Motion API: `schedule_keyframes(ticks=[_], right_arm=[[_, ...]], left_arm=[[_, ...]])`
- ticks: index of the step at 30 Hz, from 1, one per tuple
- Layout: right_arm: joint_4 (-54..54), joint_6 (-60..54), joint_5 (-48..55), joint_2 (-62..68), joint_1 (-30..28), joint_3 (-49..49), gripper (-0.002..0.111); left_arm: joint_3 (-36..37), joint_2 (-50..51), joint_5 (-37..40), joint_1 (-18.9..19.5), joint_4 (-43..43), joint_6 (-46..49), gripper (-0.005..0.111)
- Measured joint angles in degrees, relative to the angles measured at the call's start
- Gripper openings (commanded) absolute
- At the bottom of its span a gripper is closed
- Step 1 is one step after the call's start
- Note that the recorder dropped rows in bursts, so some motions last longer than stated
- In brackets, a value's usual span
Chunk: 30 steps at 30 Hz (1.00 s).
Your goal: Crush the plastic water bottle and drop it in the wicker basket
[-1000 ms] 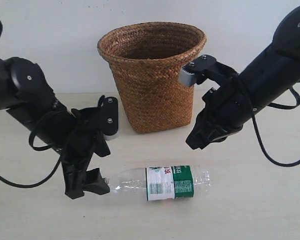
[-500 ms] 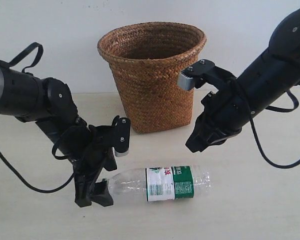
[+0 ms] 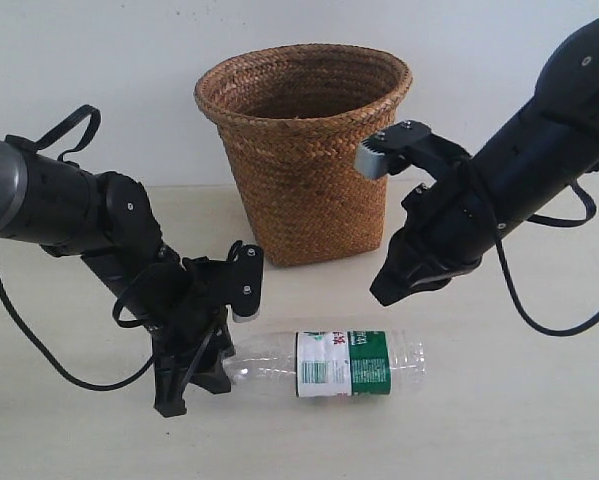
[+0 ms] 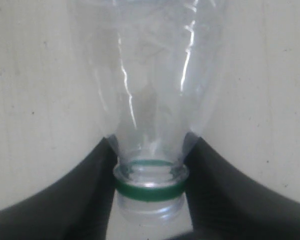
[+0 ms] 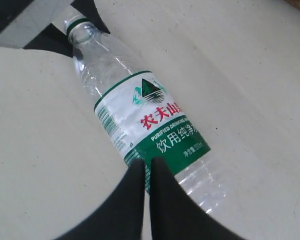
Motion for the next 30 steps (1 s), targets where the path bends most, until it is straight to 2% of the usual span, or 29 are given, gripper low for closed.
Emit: schedule_keyframes(ticks=[3, 11, 17, 30], right_arm=[[0.1, 8.1, 1.5, 1.2, 0.0, -0.9, 0.000], [-0.1, 21.5, 7.7, 8.1, 0.7, -8.8, 0.000], [-0.2, 26.2, 10.7, 14.7, 2.8, -14.4, 0.000], [-0.3, 27.2, 12.7, 21.7, 2.9, -15.1, 0.000]], left_arm=[[0.0, 0.0, -0.1, 0.0, -0.3, -0.1, 0.004], [0.0, 0.0, -0.1, 0.0, -0.3, -1.1, 0.004], [0.0, 0.0, -0.2, 0.0, -0.3, -1.6, 0.004], [0.0, 0.0, -0.4, 0.0, -0.3, -2.4, 0.004]])
